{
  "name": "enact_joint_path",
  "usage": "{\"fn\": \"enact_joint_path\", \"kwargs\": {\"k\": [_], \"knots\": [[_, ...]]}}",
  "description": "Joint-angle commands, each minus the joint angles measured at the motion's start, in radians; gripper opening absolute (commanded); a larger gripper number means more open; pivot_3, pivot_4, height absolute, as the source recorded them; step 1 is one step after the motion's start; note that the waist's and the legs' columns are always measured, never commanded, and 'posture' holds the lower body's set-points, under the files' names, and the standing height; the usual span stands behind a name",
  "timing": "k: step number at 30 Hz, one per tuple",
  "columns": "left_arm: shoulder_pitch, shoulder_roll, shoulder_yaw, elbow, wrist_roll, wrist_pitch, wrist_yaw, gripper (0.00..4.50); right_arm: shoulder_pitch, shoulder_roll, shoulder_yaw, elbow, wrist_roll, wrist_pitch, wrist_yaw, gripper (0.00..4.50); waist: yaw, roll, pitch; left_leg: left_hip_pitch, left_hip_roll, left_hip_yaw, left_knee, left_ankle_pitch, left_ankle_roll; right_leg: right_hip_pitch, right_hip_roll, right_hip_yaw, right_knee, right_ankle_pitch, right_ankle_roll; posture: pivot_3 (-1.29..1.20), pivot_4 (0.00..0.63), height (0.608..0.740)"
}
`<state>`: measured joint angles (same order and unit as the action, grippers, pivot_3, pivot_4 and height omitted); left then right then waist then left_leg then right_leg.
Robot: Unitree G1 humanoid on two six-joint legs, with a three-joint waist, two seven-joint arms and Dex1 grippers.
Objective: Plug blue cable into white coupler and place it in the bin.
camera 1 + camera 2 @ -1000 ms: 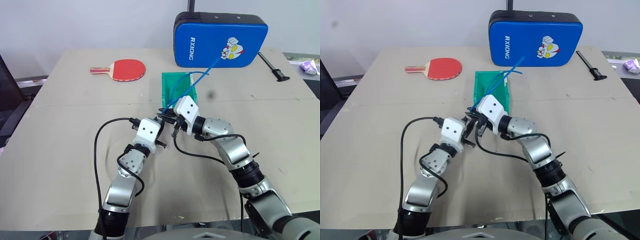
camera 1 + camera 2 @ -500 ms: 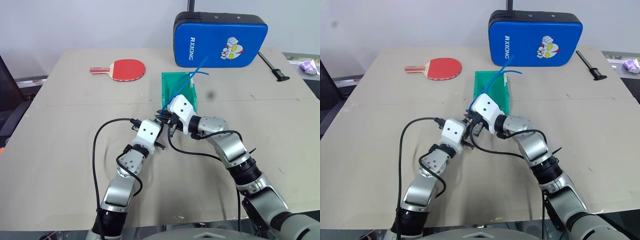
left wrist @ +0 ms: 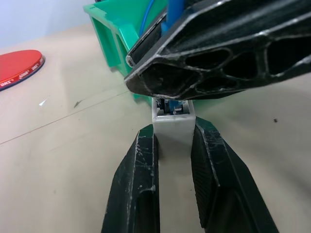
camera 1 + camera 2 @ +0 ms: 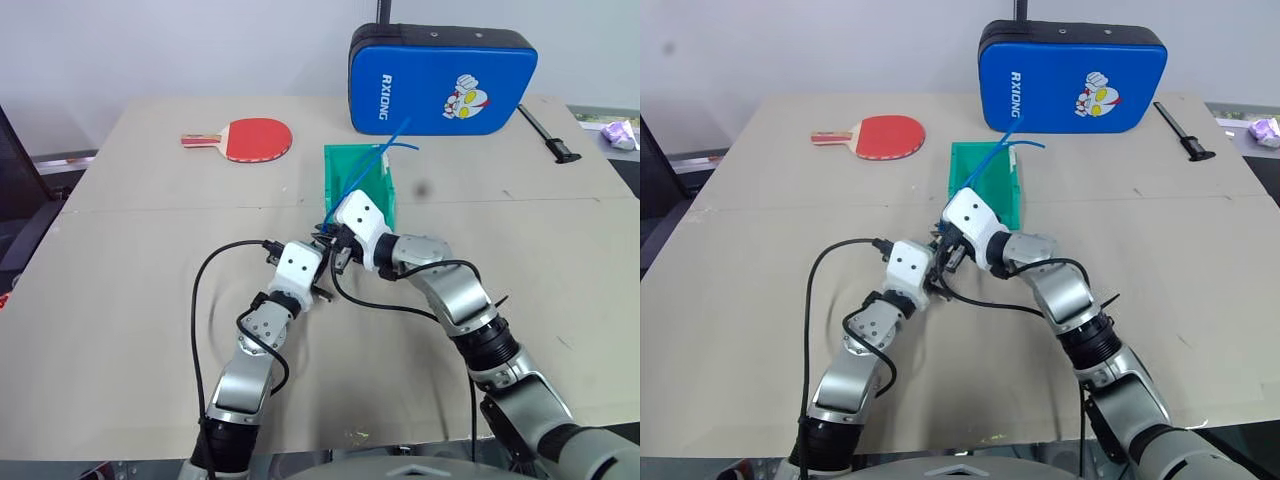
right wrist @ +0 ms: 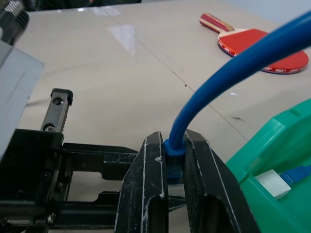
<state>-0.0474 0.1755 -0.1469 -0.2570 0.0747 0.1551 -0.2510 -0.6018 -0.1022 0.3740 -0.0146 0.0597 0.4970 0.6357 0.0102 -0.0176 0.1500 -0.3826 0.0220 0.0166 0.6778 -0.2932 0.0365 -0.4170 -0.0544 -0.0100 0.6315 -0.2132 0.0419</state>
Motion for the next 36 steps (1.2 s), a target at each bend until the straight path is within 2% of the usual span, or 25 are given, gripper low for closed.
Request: {"fn": "enact_joint_path", "kwargs": {"k": [1,5,10,13,18,24,27,33,34,36], "knots": [[-0.013,-0.004,0.002,-0.125,-0.023,-0.081,-0.010,2.27,-0.006,-0.015,-0.036,-0.047,0.041,0.018,0.026,0.00,0.000,0.001,0.000,0.000,0.000,0.000,0.000,0.000,0.000,0.000,-0.001,0.000,0.000,0.000,0.000,0.00,0.150,0.728],[0.018,0.003,0.035,-0.161,-0.086,-0.053,-0.040,4.15,-0.062,-0.035,-0.111,-0.093,0.108,0.066,0.045,0.00,-0.002,0.001,0.001,0.000,0.000,0.000,0.000,0.000,0.000,0.000,-0.001,0.000,0.000,0.000,0.000,0.00,0.150,0.728],[0.038,0.067,0.135,-0.312,-0.236,0.131,-0.094,4.15,-0.196,-0.047,-0.216,-0.059,0.204,0.137,0.058,0.00,-0.019,0.001,0.001,0.000,0.001,-0.001,-0.001,0.000,0.000,-0.001,0.000,0.000,0.000,0.000,0.000,0.00,0.150,0.728],[0.021,0.110,0.185,-0.390,-0.345,0.319,-0.105,4.15,-0.268,-0.047,-0.246,0.050,0.216,0.134,0.059,0.00,-0.024,0.001,0.001,0.001,0.001,-0.002,-0.001,0.000,0.000,0.000,0.000,-0.001,0.001,0.000,0.000,0.00,0.150,0.728],[-0.114,0.186,0.299,-0.525,-0.535,0.694,-0.050,4.15,-0.421,-0.058,-0.258,0.330,0.210,0.128,0.100,0.00,-0.023,0.001,0.001,0.000,-0.001,-0.002,-0.001,0.000,0.000,0.000,0.000,-0.001,0.001,0.000,0.000,0.00,0.150,0.728],[-0.256,0.244,0.361,-0.572,-0.641,0.942,0.003,4.15,-0.603,-0.030,-0.282,0.748,0.183,0.033,0.124,0.00,-0.027,0.001,0.001,0.000,-0.001,-0.001,-0.002,0.001,-0.001,0.000,0.002,0.000,-0.001,0.000,0.000,0.00,0.150,0.728],[-0.286,0.250,0.365,-0.578,-0.661,0.991,0.024,4.23,-0.650,-0.027,-0.281,0.877,0.150,-0.058,0.137,1.17,-0.026,0.001,0.001,0.000,-0.001,-0.001,-0.007,0.004,-0.006,0.000,0.002,0.000,-0.004,0.000,0.000,0.00,0.150,0.728],[-0.289,0.262,0.350,-0.579,-0.670,1.019,0.038,4.23,-0.699,-0.038,-0.324,0.993,0.135,-0.138,0.126,4.15,-0.027,0.001,0.002,-0.003,0.000,-0.001,-0.009,0.004,-0.008,-0.002,0.000,0.000,-0.005,0.000,0.000,0.00,0.150,0.728],[-0.281,0.263,0.347,-0.582,-0.670,1.018,0.040,4.23,-0.698,-0.045,-0.339,0.994,0.136,-0.142,0.104,4.43,-0.027,0.001,0.002,-0.003,0.000,-0.001,-0.009,0.004,-0.008,-0.002,0.000,0.000,-0.005,0.000,0.000,0.00,0.150,0.728],[-0.268,0.276,0.341,-0.590,-0.660,1.011,0.041,4.23,-0.672,-0.074,-0.351,0.967,0.130,-0.142,0.104,4.43,-0.026,0.001,0.002,-0.003,0.000,-0.001,-0.009,0.004,-0.008,-0.002,0.000,0.000,-0.005,0.000,0.000,0.00,0.150,0.728]]}}
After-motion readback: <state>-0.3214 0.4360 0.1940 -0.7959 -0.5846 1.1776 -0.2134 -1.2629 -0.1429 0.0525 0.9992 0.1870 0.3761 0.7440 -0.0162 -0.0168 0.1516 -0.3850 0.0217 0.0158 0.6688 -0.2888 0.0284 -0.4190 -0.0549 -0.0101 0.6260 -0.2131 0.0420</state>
